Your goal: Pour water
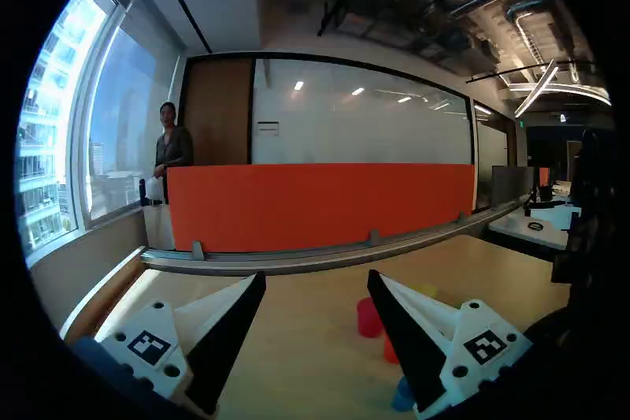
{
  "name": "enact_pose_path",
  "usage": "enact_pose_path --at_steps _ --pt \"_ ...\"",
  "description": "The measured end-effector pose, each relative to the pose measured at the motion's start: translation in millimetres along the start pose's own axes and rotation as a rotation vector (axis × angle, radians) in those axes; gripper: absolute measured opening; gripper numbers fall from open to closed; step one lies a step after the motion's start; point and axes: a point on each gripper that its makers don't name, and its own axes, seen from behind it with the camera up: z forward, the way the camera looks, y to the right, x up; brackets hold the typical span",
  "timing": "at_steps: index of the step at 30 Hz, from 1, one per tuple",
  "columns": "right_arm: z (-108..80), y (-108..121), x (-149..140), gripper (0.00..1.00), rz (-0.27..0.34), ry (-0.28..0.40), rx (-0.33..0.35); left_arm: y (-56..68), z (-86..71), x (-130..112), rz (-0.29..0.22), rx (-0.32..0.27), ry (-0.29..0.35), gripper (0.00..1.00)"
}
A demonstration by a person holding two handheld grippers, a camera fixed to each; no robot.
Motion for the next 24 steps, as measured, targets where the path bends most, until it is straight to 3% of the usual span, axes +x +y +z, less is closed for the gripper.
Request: enact_pose_path --at_steps 12,17,24 --pt "-2.8 -39 10 1.0 -0.002 0.0 0.206 26.9 -1.1 6 0.033 -0.162 -0.01 0.96" --pt "-7.1 -56 15 1.0 0.0 -0.002 0.291 44.7 -5.2 10 0.03 -0.249 -0.001 0.96" --pt "-9.3 -67 16 1.0 -0.002 -0.008 0.352 55.4 -7.2 15 0.027 -0.309 0.01 0.96"
